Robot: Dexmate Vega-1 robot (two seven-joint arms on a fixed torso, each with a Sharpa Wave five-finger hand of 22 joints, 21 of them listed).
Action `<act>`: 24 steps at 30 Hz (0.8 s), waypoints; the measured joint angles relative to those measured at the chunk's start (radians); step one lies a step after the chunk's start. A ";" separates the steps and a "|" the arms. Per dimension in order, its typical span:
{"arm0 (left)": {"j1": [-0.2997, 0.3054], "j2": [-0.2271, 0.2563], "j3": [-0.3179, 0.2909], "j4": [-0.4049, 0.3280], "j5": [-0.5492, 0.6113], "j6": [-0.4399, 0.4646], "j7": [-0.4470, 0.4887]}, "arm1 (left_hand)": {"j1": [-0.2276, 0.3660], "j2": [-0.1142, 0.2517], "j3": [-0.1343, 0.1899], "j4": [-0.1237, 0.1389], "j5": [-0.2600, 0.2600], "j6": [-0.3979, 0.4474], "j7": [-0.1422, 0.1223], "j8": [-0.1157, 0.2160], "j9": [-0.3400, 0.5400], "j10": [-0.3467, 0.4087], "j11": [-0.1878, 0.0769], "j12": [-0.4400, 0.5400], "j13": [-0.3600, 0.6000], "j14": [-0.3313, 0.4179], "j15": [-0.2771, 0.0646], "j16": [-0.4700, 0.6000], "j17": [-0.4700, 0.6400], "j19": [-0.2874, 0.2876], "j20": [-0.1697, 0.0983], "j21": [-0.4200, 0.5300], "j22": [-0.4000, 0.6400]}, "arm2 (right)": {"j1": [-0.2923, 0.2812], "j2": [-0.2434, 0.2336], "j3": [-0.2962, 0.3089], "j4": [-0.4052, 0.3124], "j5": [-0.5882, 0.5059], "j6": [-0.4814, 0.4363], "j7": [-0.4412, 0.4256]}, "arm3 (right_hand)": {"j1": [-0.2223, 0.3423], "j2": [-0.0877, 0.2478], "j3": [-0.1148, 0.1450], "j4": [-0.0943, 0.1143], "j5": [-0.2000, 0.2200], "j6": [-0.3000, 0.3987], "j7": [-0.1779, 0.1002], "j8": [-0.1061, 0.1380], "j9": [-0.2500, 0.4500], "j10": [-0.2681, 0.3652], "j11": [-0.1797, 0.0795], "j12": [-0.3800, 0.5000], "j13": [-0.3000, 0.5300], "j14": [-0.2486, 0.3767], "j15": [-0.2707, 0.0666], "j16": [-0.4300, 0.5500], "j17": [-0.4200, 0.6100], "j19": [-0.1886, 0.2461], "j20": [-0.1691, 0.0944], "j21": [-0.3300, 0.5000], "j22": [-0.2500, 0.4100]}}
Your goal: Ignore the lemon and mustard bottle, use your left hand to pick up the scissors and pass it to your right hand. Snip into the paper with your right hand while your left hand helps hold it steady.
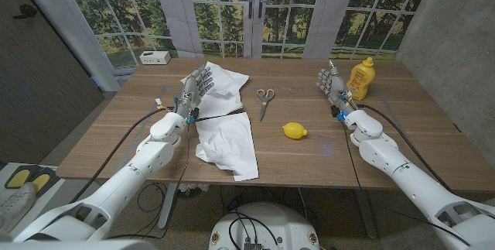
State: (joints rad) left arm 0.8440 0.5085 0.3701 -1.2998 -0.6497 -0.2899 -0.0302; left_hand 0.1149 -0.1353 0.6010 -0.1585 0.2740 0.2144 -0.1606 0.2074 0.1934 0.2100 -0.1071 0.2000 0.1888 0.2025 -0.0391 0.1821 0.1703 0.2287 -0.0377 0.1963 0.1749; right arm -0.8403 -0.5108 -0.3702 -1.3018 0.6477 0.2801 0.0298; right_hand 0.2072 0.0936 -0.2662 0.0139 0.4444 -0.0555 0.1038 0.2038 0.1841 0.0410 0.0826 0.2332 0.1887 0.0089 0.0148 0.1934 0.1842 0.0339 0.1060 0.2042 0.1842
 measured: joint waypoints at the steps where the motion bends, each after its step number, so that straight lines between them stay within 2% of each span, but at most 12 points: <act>1: 0.001 0.000 0.000 0.000 0.000 0.000 0.000 | 0.000 0.000 0.000 0.000 0.001 0.000 0.000 0.000 0.000 0.000 0.000 0.000 0.000 0.000 0.000 0.000 0.000 0.000 0.000 0.000 0.000 | 0.000 0.000 0.000 0.000 0.000 0.000 0.000 | 0.000 0.000 0.000 0.000 0.000 0.000 0.000 0.000 0.000 0.000 0.000 0.000 0.000 0.002 0.002 0.000 0.000 0.000 0.000 0.000 0.000; 13: 0.010 0.004 -0.002 0.003 -0.001 -0.010 -0.004 | 0.000 0.000 0.000 0.000 0.001 0.000 0.000 0.000 0.000 0.004 -0.004 0.000 0.000 0.000 0.000 0.000 0.000 0.000 0.000 0.000 0.000 | -0.006 -0.007 -0.005 -0.026 0.002 -0.012 -0.001 | 0.000 0.000 0.000 0.000 0.000 0.000 0.000 0.000 0.000 0.000 0.000 0.000 0.000 0.002 0.002 0.000 0.000 0.000 0.000 0.000 0.000; 17: 0.009 0.007 -0.003 0.010 -0.001 -0.028 -0.015 | 0.000 0.000 0.000 0.000 0.001 0.000 0.000 0.000 0.000 0.004 -0.004 0.000 0.000 0.000 0.000 0.000 0.000 0.000 0.000 0.000 0.000 | -0.008 -0.007 -0.006 -0.028 0.003 -0.016 -0.004 | 0.005 0.005 0.000 0.000 0.000 0.004 0.004 0.000 0.000 0.033 0.003 0.008 0.000 0.007 0.007 0.000 0.000 0.000 0.000 0.000 0.000; 24: 0.002 0.013 -0.003 0.020 0.018 -0.056 -0.030 | 0.005 -0.005 0.000 0.000 0.001 0.000 0.000 0.000 0.000 0.003 -0.004 0.000 0.000 0.000 0.000 0.000 0.000 0.000 0.000 0.000 0.000 | -0.012 -0.011 -0.007 -0.041 0.001 -0.028 -0.014 | 0.005 0.005 0.000 0.000 0.000 0.009 0.009 0.000 0.000 0.036 0.000 0.008 0.000 0.007 0.007 0.000 0.000 0.000 0.000 0.000 0.000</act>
State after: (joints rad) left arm 0.8457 0.5216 0.3676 -1.2797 -0.6321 -0.3462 -0.0602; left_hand 0.1202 -0.1404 0.6009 -0.1585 0.2754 0.2142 -0.1605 0.2073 0.1932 0.2135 -0.1107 0.1998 0.1886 0.2023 -0.0392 0.1820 0.1700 0.2285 -0.0376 0.1963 0.1748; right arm -0.8521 -0.5220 -0.3775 -1.3432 0.6488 0.2517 0.0154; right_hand 0.2125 0.0990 -0.2661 0.0139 0.4443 -0.0464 0.1127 0.2037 0.1841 0.0771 0.0822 0.2410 0.1885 0.0160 0.0217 0.1934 0.1840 0.0339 0.1058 0.2042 0.1840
